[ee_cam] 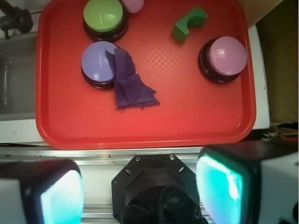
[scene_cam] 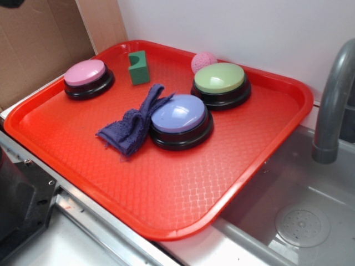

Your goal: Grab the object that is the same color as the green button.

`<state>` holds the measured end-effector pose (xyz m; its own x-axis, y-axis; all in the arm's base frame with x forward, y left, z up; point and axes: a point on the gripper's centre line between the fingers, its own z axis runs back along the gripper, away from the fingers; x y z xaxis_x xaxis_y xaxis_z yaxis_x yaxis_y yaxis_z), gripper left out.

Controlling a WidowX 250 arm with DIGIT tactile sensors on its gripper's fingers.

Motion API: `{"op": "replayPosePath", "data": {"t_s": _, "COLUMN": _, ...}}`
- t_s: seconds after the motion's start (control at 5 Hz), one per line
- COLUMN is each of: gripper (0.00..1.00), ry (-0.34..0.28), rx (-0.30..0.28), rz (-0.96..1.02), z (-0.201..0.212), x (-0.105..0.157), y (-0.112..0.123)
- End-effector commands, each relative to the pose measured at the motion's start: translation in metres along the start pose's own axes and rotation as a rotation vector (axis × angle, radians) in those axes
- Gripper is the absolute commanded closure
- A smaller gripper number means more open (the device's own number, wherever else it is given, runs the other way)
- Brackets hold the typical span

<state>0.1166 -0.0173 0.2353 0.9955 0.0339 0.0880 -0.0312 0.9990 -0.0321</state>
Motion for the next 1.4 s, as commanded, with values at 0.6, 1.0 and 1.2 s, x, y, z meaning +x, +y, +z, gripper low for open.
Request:
{"op": "replayPosePath", "data": {"t_s": 0.6, "gripper": 0.00, "ry": -0.094, "rx": 0.022, "rz": 0.395, "z": -0.058, "x": 0.069, "y": 0.030}}
{"op": "replayPosePath", "data": {"t_s": 1.0, "gripper": 0.00, "ry": -0.189, "rx": -0.002, "rz": 0.494, "z": -0.102, "x": 0.106, "y": 0.068}}
{"op": "replayPosePath", "data": {"t_s": 1.2, "gripper": 0.00, "ry": -0.192, "rx": 0.006, "rz": 0.576, "z": -0.119, "x": 0.117, "y": 0.082}}
